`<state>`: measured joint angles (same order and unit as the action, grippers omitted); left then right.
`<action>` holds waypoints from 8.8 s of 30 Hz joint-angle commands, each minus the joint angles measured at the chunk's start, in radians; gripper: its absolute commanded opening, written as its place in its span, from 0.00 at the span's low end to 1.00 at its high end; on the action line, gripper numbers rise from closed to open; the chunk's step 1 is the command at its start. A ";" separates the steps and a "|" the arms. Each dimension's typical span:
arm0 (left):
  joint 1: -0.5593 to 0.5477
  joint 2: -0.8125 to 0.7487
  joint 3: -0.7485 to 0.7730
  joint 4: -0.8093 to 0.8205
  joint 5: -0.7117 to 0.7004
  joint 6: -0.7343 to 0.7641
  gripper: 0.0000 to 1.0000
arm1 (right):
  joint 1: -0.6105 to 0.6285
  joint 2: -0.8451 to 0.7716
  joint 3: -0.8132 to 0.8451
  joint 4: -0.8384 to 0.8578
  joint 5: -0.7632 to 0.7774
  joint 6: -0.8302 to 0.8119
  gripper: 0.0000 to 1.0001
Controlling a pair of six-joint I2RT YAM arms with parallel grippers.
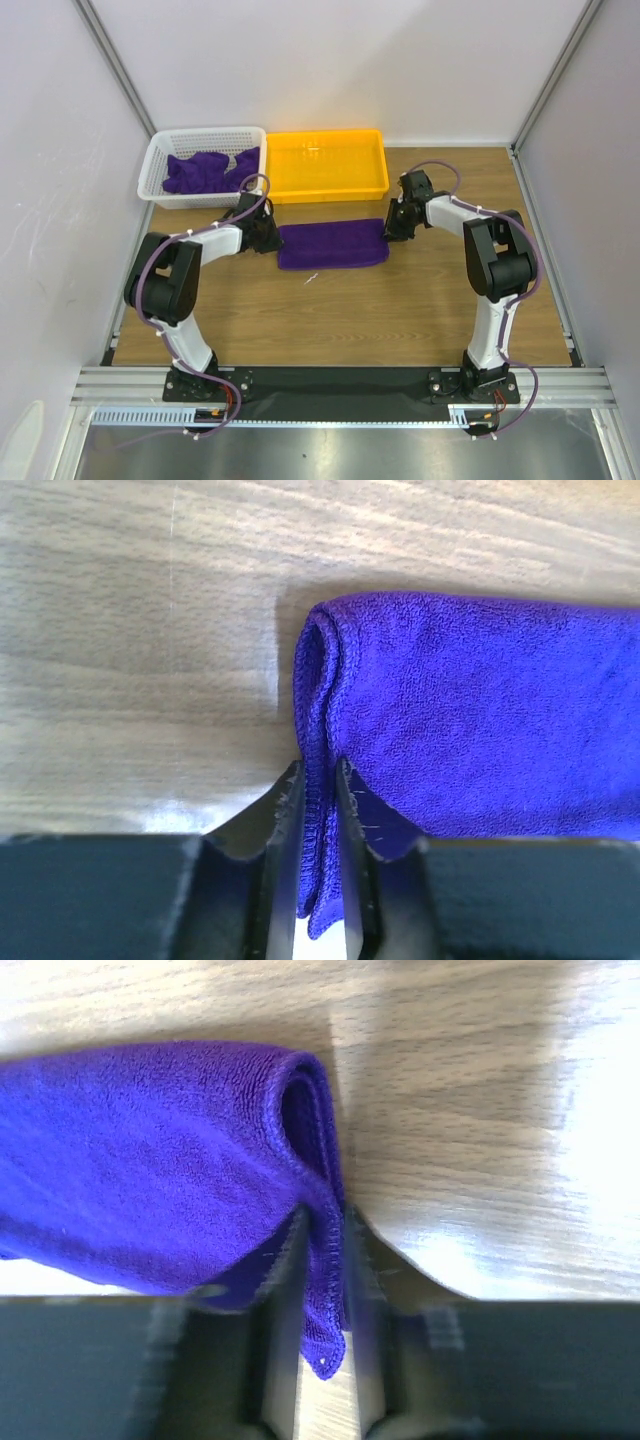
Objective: Fold and stack the towels
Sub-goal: Neatly place the folded towel into the bin, then grab crumpled towel, then move the towel to the center of the board
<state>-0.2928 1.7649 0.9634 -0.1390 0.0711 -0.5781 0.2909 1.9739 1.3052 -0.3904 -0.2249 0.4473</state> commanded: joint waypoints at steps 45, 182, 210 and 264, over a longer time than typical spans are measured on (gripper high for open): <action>0.096 0.349 0.882 -0.042 -0.068 0.049 0.00 | -0.076 0.428 0.965 0.005 -0.086 -0.058 0.00; 0.396 0.228 0.939 0.006 0.148 0.303 0.00 | -0.130 -0.239 0.180 0.280 0.208 0.073 1.00; -0.285 -0.700 0.098 -0.122 0.040 -0.012 0.00 | -0.193 -0.765 -0.142 -0.140 0.098 0.045 1.00; -0.789 -0.909 -0.693 -0.108 -0.306 -0.761 0.74 | 0.218 -0.412 -0.377 0.039 0.018 0.025 0.81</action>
<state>-1.0641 0.8337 0.2867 -0.3138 -0.2386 -1.3102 0.4934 1.5253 0.8837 -0.4000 -0.2085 0.5137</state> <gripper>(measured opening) 0.747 0.807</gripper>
